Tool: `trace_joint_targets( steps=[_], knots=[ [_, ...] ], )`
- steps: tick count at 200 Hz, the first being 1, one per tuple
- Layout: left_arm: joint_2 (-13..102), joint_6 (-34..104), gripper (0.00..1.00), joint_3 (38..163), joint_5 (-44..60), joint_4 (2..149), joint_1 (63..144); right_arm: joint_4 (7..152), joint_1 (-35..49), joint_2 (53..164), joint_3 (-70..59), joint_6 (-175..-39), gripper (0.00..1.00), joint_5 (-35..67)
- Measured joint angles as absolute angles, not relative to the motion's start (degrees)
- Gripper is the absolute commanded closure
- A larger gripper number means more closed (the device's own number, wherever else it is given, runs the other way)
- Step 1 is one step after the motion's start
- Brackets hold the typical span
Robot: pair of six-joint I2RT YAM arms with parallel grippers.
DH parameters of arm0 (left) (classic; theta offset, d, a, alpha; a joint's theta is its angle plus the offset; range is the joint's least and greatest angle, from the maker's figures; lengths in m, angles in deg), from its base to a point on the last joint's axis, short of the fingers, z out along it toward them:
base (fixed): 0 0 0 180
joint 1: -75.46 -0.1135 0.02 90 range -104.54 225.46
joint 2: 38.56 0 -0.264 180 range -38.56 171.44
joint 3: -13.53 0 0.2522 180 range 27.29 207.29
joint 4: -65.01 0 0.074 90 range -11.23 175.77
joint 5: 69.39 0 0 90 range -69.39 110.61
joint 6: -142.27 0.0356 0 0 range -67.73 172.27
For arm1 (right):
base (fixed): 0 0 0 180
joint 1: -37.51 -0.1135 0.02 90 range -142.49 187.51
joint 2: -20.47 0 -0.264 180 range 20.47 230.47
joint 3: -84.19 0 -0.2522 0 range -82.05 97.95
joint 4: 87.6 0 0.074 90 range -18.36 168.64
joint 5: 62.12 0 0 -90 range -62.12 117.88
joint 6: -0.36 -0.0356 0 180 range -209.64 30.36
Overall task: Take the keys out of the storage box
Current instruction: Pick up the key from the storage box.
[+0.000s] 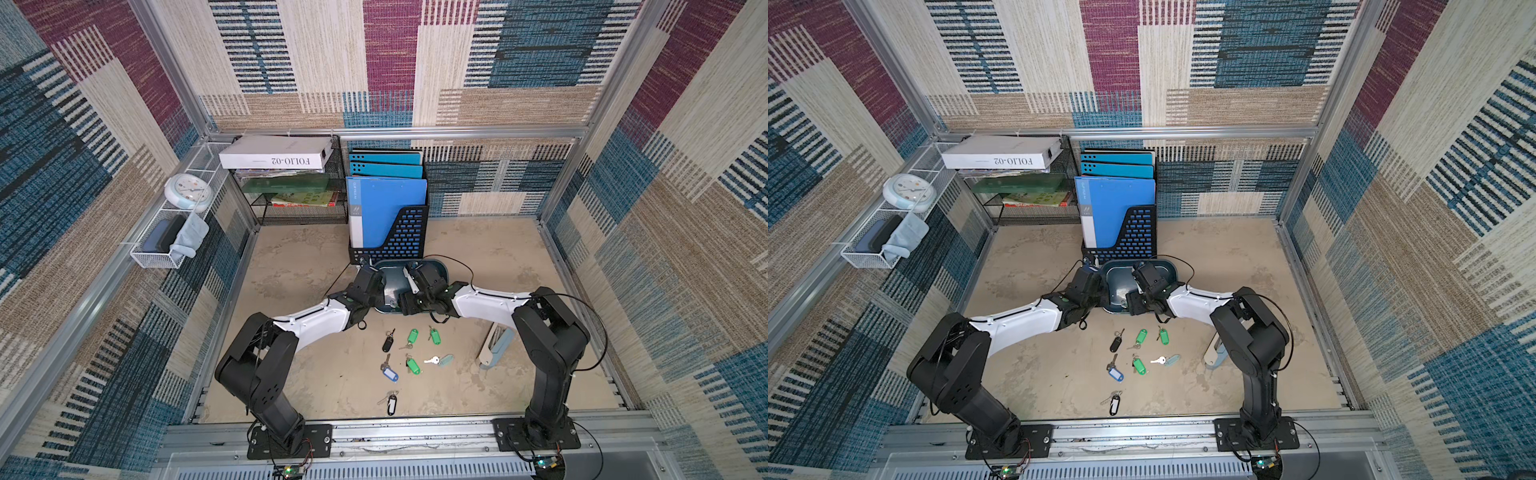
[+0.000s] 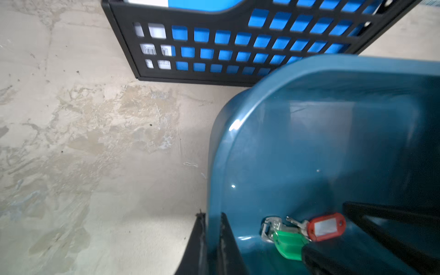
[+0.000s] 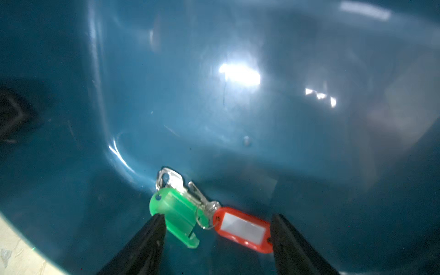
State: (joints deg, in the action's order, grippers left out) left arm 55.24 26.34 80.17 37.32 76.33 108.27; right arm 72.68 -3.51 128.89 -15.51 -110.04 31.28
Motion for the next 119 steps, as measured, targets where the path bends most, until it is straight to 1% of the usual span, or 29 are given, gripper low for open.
trace_joint_targets(
  steps=[12, 35, 56, 77, 87, 95, 105, 119],
  knots=[
    [54.25, 26.6, 0.95, 78.47, 37.89, 74.3, 108.78, 71.5, -3.51, 129.66, -14.57, -111.01, 0.16, 31.52],
    [52.44, 27.0, 0.95, 75.12, 38.7, 70.35, 109.52, 69.45, -4.38, 130.16, -13.87, -112.49, 0.15, 33.42],
    [51.67, 27.17, 0.94, 72.61, 38.89, 67.59, 109.69, 69.23, -5.25, 131.41, -13.43, -113.56, 0.2, 34.45],
    [51.46, 27.13, 0.95, 70.77, 39.77, 64.86, 109.93, 70.52, -5.39, 132.57, -12.91, -114.15, 0.26, 34.97],
    [51.26, 27.17, 0.95, 70.09, 40.05, 63.57, 110.09, 71.22, -5.54, 132.81, -12.97, -114.22, 0.32, 35.24],
    [51.15, 27.17, 0.95, 69.79, 40.2, 62.98, 110.15, 71.77, -5.58, 133.0, -12.97, -114.18, 0.4, 35.48],
    [51.08, 27.19, 0.95, 69.72, 40.29, 62.74, 110.18, 72.23, -5.67, 133.18, -12.95, -114.18, 0.5, 35.85],
    [51.02, 27.26, 0.95, 69.72, 40.34, 62.54, 110.2, 73.01, -5.91, 133.22, -13.08, -114.15, 0.67, 35.96]
  ],
)
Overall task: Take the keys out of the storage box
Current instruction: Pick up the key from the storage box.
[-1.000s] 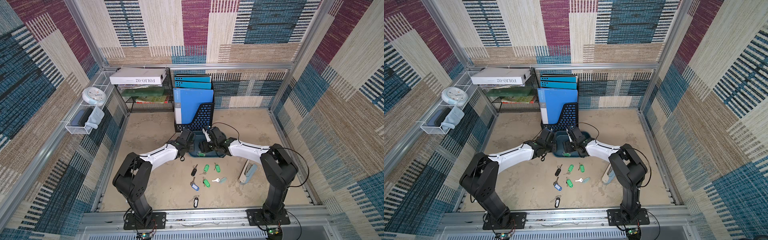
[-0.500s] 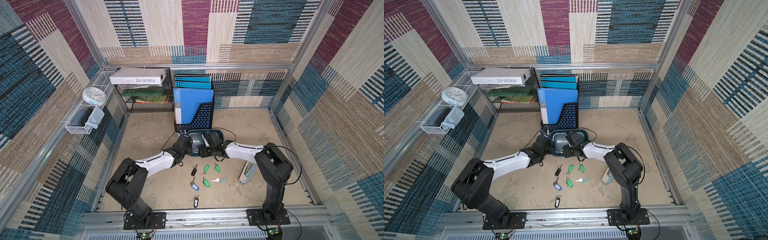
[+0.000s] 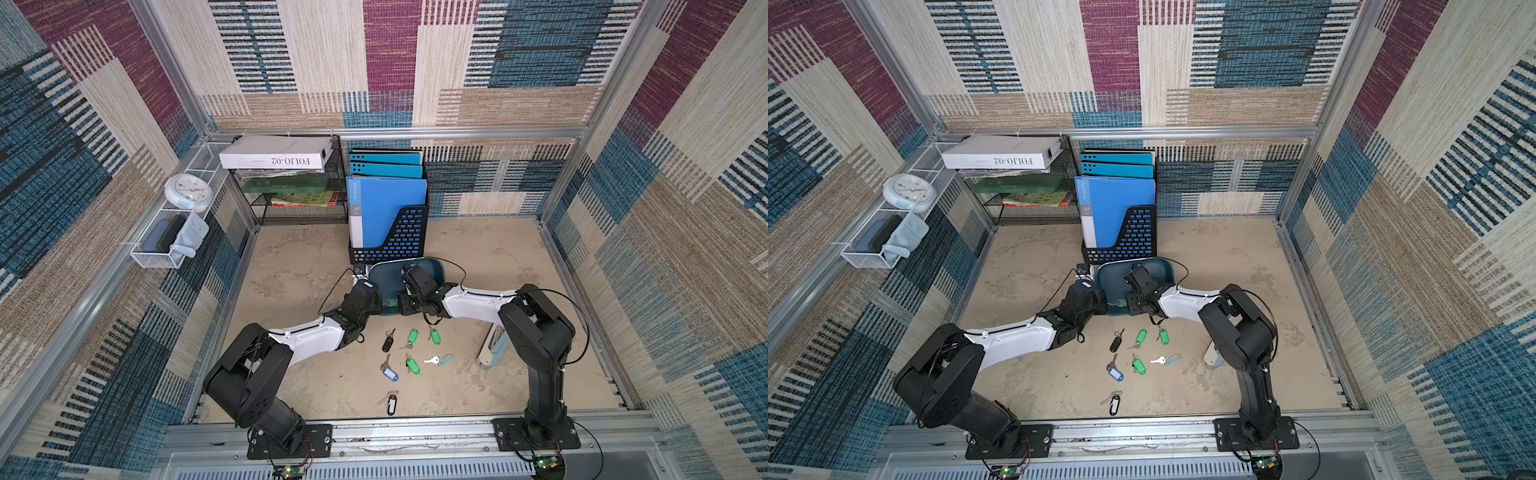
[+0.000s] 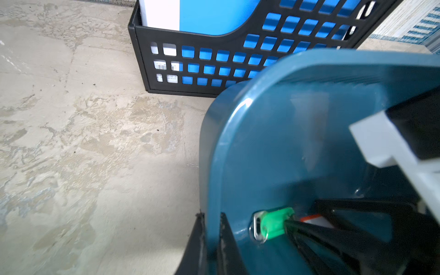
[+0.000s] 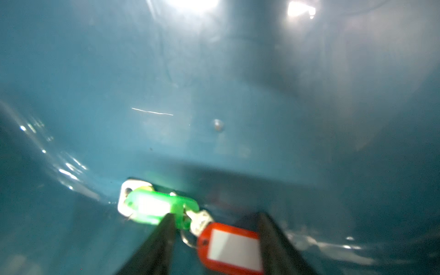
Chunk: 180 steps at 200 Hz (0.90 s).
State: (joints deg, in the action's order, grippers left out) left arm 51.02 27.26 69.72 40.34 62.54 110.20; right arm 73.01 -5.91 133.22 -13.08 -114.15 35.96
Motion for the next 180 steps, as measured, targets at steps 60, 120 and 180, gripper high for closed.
trace_joint_targets(
  steps=[60, 120, 180],
  knots=[
    [51.0, 28.15, 0.95, 70.53, 38.59, 62.63, 110.33, 74.08, -6.54, 131.52, -14.66, -112.47, 1.0, 35.34],
    [51.96, 28.24, 0.95, 73.46, 38.83, 66.32, 110.39, 73.82, -6.54, 127.41, -16.38, -109.85, 1.0, 35.8],
    [53.34, 26.93, 0.95, 74.77, 39.5, 68.58, 110.39, 73.82, -6.54, 123.3, -19.38, -107.99, 1.0, 36.63]
  ],
)
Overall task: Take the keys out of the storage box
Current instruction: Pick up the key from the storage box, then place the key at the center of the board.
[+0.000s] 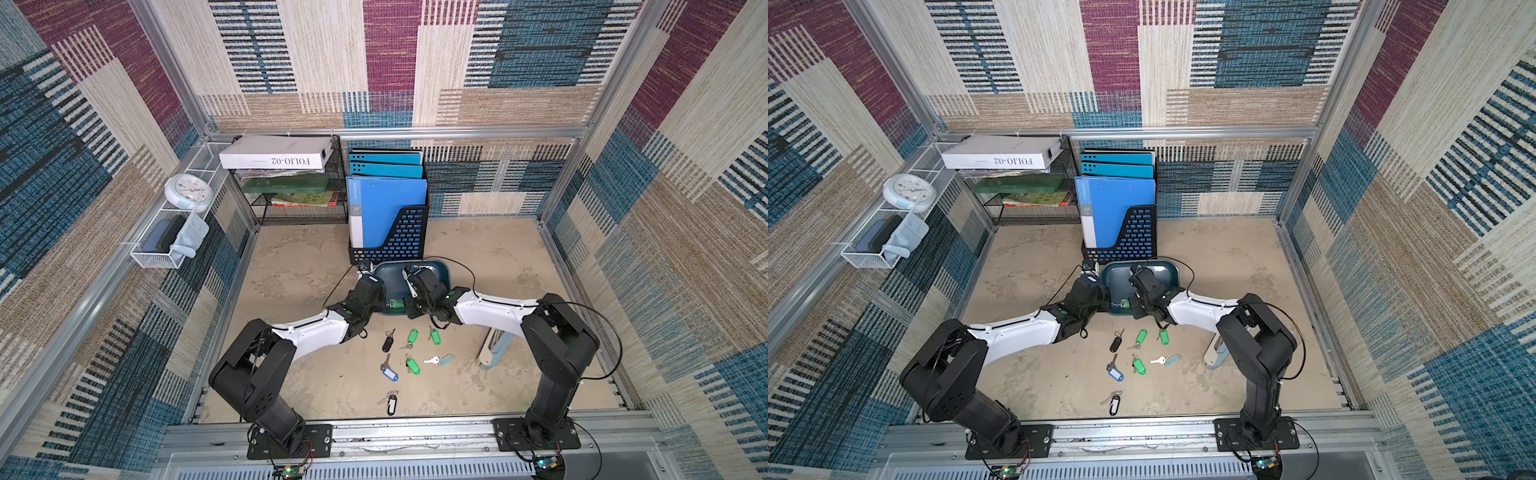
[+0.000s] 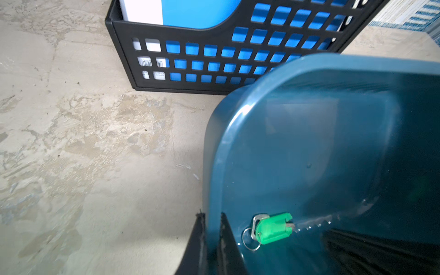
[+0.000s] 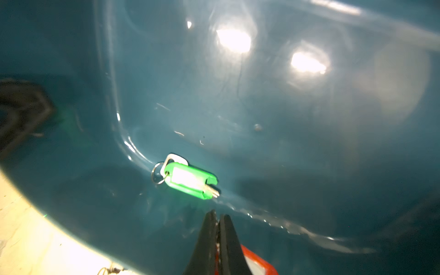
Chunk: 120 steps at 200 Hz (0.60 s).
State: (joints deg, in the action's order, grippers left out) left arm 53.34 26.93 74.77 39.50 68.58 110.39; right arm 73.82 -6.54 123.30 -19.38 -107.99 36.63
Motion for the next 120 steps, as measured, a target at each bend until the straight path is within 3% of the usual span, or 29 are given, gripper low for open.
trace_joint_targets(
  steps=[48, 86, 120],
  knots=[
    [53.51, 26.73, 0.95, 75.3, 40.38, 69.38, 110.39, 74.48, -6.5, 113.09, -23.7, -105.67, 1.0, 34.58],
    [53.66, 26.3, 0.95, 75.71, 40.73, 69.84, 110.39, 75.05, -7.88, 98.01, -33.63, -102.72, 1.0, 25.2],
    [53.88, 26.08, 0.95, 75.84, 40.79, 69.93, 110.39, 75.05, -14.39, 89.71, -43.88, -103.27, 1.0, 17.51]
  ],
)
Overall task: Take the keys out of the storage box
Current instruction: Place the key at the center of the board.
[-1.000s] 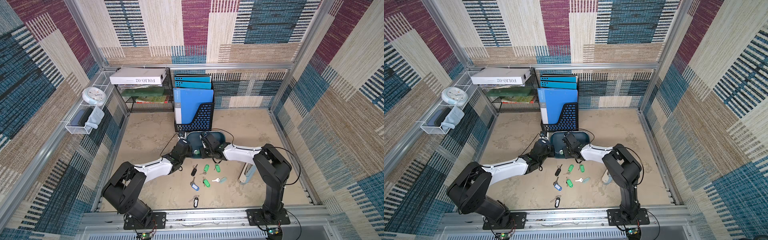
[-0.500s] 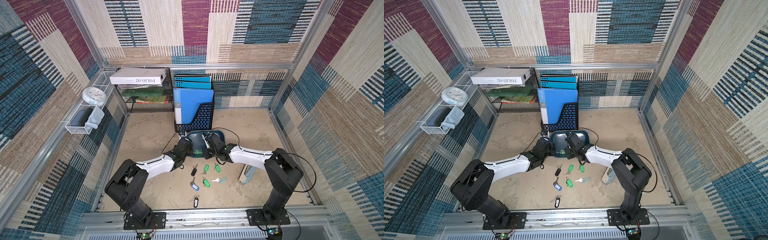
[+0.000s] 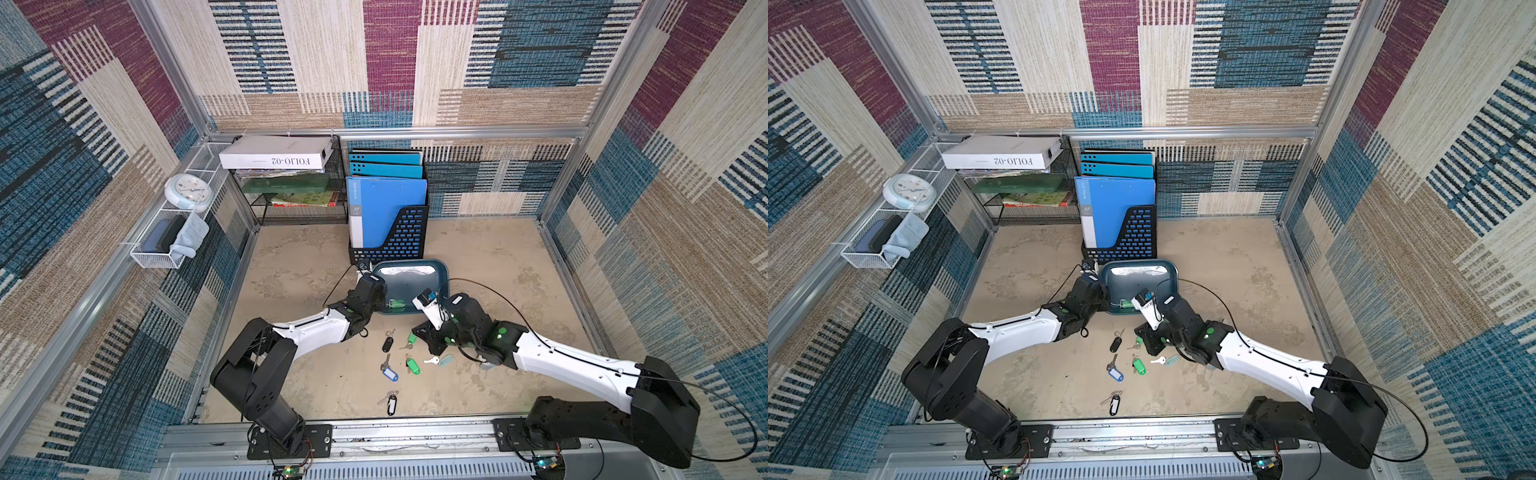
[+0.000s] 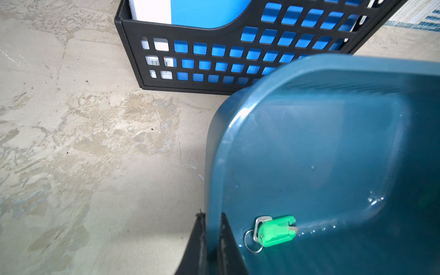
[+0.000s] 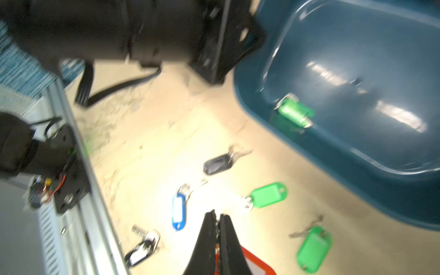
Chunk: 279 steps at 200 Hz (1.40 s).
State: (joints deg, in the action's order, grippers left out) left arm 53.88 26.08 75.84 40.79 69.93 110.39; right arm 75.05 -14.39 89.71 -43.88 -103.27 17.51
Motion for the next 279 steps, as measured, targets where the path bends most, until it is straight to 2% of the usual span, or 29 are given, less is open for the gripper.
trace_joint_targets(
  steps=[55, 103, 147, 161, 173, 184, 190, 200, 219, 235, 261, 279],
  knots=[
    [54.04, 25.86, 0.95, 76.02, 40.75, 70.28, 110.37, 75.99, -27.07, 93.46, -49.93, -108.25, 1.0, 17.68],
    [53.62, 25.51, 0.95, 76.15, 40.58, 71.66, 110.33, 76.86, -32.58, 101.16, -49.69, -109.83, 1.0, 22.19],
    [53.62, 25.44, 0.95, 76.54, 40.55, 72.4, 110.33, 78.19, -33.84, 102.6, -50.41, -110.79, 1.0, 25.07],
    [53.44, 25.44, 0.95, 76.37, 40.55, 72.44, 110.33, 78.26, -34.17, 102.23, -50.74, -111.01, 0.92, 25.73],
    [53.31, 25.47, 0.95, 76.35, 40.55, 72.44, 110.33, 78.19, -34.5, 101.46, -51.27, -111.09, 0.92, 26.38],
    [53.27, 25.47, 0.95, 76.35, 40.55, 72.44, 110.33, 78.17, -34.91, 100.68, -51.7, -111.18, 0.86, 26.8],
    [53.27, 25.47, 0.95, 76.35, 40.55, 72.47, 110.33, 78.17, -35.22, 100.39, -51.81, -111.22, 0.82, 26.78],
    [53.23, 25.47, 0.95, 76.35, 40.51, 72.47, 110.33, 78.11, -35.79, 99.98, -51.86, -111.36, 0.67, 26.78],
    [52.99, 25.49, 0.95, 76.35, 40.36, 72.49, 110.33, 78.02, -36.84, 99.54, -51.83, -111.44, 0.6, 27.43],
    [52.96, 25.49, 0.95, 76.35, 40.34, 72.6, 110.33, 77.21, -37.41, 98.91, -51.48, -111.81, 0.4, 27.76],
    [52.85, 25.49, 0.95, 76.32, 40.23, 72.66, 110.33, 74.15, -37.47, 94.99, -49.74, -112.01, 0.29, 30.58],
    [52.42, 25.49, 0.95, 76.02, 40.09, 72.66, 110.33, 72.05, -37.25, 89.11, -48.21, -112.73, 0.21, 36.44]
  ],
)
